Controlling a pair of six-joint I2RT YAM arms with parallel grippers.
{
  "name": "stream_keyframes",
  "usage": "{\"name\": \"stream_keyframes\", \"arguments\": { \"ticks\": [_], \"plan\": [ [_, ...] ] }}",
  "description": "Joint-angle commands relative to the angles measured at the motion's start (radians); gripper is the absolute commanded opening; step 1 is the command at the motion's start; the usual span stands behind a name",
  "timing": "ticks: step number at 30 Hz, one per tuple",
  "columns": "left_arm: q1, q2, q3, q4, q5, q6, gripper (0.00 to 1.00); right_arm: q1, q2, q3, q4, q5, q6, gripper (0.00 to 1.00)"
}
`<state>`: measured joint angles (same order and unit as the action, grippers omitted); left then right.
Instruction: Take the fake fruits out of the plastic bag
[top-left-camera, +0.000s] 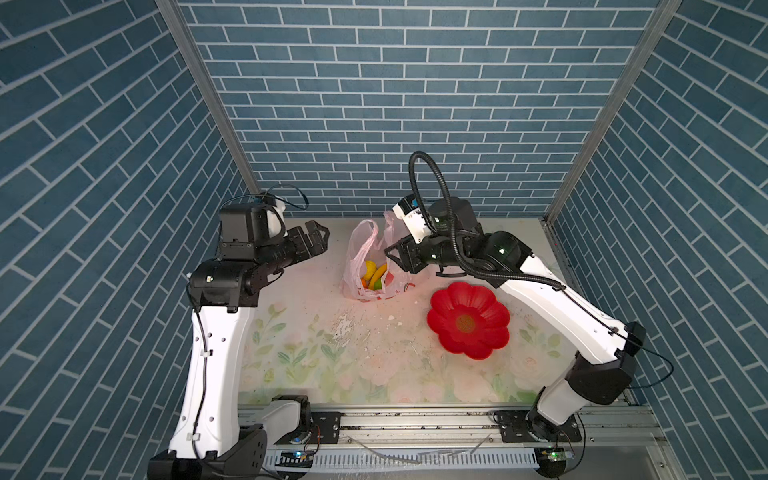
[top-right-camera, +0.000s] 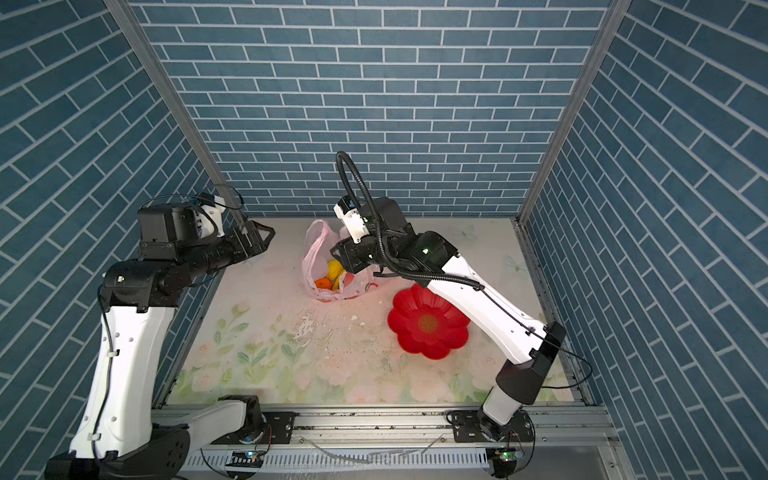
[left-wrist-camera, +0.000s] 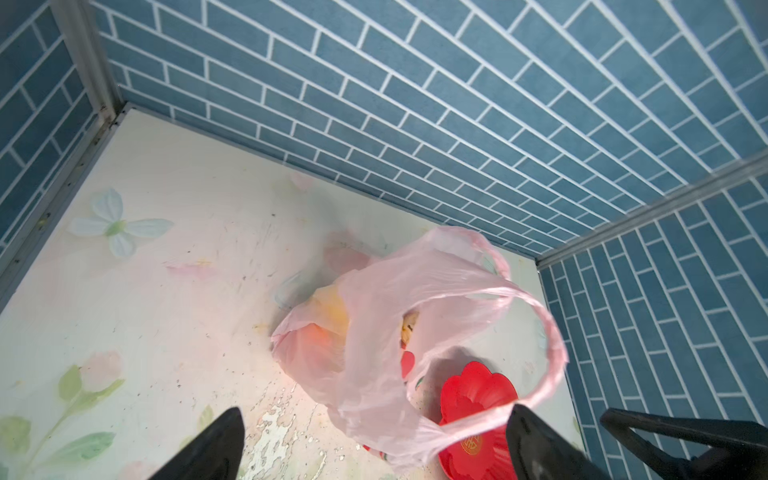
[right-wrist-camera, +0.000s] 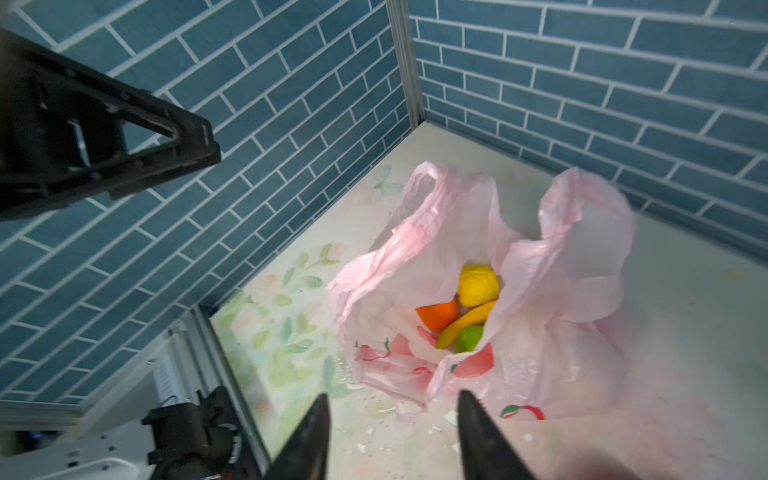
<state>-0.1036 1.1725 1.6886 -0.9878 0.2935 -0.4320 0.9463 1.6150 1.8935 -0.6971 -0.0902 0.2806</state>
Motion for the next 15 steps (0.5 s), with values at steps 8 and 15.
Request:
{"name": "stream_keyframes", "arguments": {
  "ticks": [8,15],
  "plan": [
    [-0.352,0.011,0.116,-0.104,-0.100,-0.040,0.55,-0.051,-0.076,-0.157,0.006,0.118,0.048,0.13],
    [-0.494,0.138,0.128,-0.196,-0.289,0.019,0.71,-0.135,-0.137,-0.255,0.033,0.119,0.086,0.12]
  ]
}}
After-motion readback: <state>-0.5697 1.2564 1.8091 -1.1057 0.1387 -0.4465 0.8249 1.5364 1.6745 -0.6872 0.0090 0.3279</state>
